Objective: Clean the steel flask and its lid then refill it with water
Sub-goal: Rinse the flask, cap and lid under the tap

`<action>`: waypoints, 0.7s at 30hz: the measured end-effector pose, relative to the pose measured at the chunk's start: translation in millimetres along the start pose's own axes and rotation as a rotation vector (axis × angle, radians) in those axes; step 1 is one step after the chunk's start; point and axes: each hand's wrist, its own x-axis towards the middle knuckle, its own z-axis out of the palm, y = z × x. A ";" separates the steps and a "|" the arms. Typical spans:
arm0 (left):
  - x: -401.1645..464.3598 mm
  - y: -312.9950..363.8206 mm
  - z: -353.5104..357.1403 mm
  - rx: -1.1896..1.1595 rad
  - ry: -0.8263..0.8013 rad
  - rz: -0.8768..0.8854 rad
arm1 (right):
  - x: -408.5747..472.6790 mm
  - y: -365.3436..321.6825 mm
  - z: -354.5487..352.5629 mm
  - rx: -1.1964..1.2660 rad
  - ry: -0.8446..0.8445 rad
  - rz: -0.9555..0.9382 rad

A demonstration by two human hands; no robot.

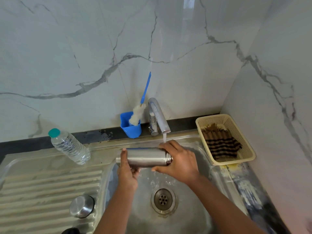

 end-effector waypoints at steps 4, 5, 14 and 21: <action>-6.0 -4.8 -9.1 0.078 0.032 -0.151 | 20.3 -17.4 -3.2 0.243 0.097 0.143; -7.6 -9.6 -10.8 0.133 0.019 -0.200 | 24.9 -21.0 -2.2 0.303 0.127 0.187; -22.1 -72.1 -2.2 0.400 -0.144 -0.481 | 39.4 -33.8 -2.8 0.224 0.174 0.234; -20.5 -70.7 2.9 0.493 -0.170 -0.488 | 15.3 -5.3 -19.7 0.316 0.152 0.052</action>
